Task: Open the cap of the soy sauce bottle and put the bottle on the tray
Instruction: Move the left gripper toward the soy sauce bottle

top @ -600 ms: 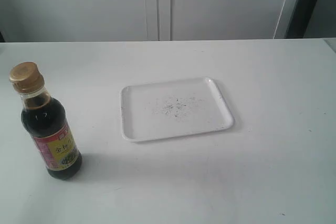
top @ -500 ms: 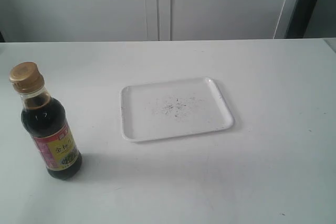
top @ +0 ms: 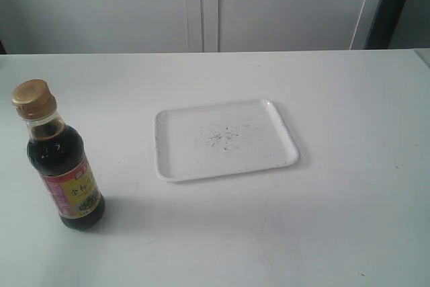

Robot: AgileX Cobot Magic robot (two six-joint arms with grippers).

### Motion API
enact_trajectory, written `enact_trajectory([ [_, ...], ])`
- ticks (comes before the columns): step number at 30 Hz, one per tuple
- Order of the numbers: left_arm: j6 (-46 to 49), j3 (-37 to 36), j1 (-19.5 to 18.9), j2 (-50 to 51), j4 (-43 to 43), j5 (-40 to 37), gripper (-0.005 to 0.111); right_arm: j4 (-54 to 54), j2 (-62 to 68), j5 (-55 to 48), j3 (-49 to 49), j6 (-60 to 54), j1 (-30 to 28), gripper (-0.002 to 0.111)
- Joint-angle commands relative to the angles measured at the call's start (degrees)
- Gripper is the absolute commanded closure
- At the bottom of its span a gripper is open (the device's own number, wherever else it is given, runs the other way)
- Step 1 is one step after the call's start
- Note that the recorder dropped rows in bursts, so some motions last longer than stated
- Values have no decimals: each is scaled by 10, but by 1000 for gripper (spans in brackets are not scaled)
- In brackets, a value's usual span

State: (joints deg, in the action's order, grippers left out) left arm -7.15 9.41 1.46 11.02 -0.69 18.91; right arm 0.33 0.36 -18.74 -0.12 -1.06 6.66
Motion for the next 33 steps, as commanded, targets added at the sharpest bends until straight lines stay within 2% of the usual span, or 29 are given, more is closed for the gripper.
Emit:
enact_trajectory([
  [1,-74,38,-1,58,91,19,107,1,-4,5,1,-3,1,108],
  [9,-260,97,-1,185,287,126,107,0,-4,5,1,-3,1,108],
  [25,-430,186,-1,395,513,316,107,1,-4,5,1,-3,1,108],
  [33,-460,194,-1,441,550,366,85,1,-4,5,1,14,1,108],
])
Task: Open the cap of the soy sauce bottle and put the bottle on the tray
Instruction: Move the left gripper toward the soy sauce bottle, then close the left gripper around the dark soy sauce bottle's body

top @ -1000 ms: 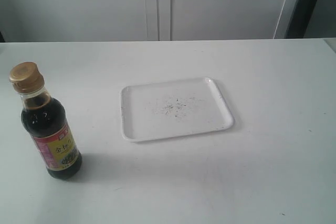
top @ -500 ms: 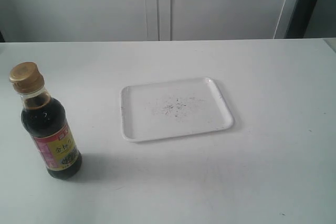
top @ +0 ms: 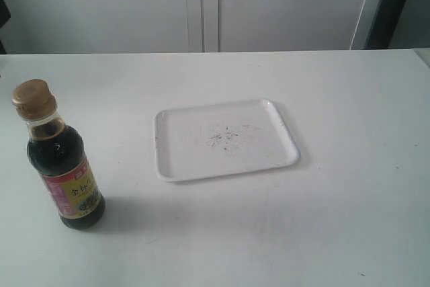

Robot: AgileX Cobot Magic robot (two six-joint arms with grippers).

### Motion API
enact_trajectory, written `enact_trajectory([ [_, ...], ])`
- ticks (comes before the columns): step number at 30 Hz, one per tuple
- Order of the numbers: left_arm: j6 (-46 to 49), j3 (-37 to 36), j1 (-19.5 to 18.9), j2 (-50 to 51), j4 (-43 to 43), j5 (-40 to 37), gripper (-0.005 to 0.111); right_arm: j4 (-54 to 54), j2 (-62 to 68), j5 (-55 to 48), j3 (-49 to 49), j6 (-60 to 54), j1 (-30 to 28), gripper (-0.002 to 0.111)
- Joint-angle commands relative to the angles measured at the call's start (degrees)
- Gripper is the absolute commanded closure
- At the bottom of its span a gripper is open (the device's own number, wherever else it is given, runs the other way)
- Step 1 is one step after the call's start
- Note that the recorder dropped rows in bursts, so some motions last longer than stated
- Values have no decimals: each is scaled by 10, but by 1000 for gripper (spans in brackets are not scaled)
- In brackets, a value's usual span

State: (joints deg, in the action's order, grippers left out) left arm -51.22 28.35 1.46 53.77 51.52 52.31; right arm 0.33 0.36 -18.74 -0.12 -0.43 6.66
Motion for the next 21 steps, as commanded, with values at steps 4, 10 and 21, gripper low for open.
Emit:
enact_trajectory([
  [4,-25,4,0,26,38,61,84,1,-4,5,1,7,1,108],
  [10,-11,4,0,39,66,69,33,1,-4,5,1,7,1,108],
  [21,-16,4,0,57,64,59,2,1,-4,5,1,7,1,108],
])
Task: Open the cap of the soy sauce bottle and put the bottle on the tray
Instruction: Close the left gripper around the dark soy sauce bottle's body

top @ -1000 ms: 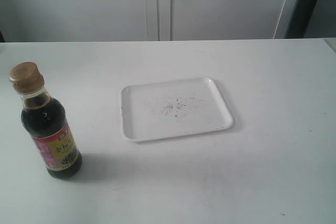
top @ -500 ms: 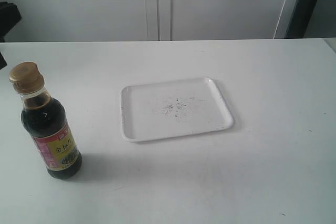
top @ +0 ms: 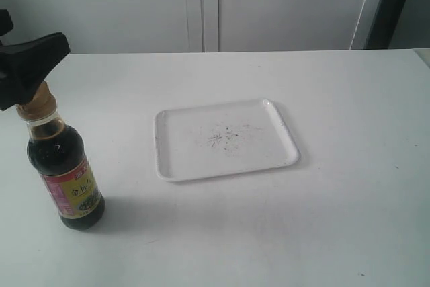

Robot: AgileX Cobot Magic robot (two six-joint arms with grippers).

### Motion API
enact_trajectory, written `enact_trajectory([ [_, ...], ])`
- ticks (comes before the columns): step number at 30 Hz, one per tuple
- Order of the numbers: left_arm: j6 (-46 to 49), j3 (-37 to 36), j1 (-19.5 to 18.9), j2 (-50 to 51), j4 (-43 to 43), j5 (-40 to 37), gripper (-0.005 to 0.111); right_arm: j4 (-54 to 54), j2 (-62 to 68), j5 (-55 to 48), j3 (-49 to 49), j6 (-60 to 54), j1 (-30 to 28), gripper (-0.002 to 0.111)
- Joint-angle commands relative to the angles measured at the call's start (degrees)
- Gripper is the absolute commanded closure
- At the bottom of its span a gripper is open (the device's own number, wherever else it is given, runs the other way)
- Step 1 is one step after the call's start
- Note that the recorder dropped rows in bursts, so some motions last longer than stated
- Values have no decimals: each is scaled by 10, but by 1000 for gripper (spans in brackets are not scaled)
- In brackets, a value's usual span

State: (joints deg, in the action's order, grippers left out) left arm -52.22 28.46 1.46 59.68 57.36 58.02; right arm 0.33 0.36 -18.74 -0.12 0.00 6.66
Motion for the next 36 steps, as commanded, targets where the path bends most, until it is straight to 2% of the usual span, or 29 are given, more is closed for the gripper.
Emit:
enact_trajectory([
  [1,-14,3,0,-2,10,2,2,1,-4,5,1,3,1,108],
  [5,-49,3,0,3,43,5,2,1,-4,5,1,3,1,108],
  [15,-43,2,0,57,73,6,2,1,-4,5,1,3,1,108],
  [22,-43,-4,0,58,102,4,2,1,-4,5,1,3,1,108],
  [25,3,-36,0,58,56,0,2,1,-4,5,1,3,1,108],
  [26,60,-63,0,58,3,-2,2,1,-4,5,1,3,1,108],
  [28,109,-97,0,58,-31,18,2,1,-4,5,1,3,1,108],
  [36,161,-137,0,58,-59,57,2,1,-4,5,1,3,1,108],
])
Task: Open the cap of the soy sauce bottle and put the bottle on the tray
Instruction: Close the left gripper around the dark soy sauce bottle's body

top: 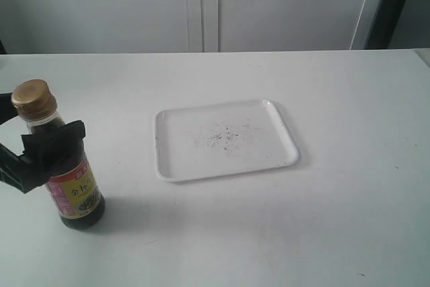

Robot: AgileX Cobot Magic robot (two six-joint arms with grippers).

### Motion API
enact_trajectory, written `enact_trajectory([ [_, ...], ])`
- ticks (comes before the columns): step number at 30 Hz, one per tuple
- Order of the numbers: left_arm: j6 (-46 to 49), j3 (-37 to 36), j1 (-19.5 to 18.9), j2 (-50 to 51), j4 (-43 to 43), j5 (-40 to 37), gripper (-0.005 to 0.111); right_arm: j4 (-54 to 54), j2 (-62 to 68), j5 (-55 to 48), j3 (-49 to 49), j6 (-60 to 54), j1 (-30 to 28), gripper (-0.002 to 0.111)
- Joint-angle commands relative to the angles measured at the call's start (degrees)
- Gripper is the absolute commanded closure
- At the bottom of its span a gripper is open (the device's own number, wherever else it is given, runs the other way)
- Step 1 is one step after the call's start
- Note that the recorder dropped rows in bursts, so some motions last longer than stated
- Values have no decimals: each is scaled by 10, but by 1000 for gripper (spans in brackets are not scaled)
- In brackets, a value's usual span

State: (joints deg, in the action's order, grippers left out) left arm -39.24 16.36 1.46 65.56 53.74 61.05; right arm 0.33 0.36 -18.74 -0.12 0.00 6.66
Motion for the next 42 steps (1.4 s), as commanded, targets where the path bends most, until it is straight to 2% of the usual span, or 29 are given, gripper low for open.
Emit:
enact_trajectory([
  [1,43,-21,0,-1,-24,36,2,1,-4,5,1,3,1,108],
  [11,86,-43,0,30,-71,89,2,1,-4,5,1,3,1,108],
  [42,177,-43,0,180,-91,89,2,2,-4,5,1,0,1,108],
])
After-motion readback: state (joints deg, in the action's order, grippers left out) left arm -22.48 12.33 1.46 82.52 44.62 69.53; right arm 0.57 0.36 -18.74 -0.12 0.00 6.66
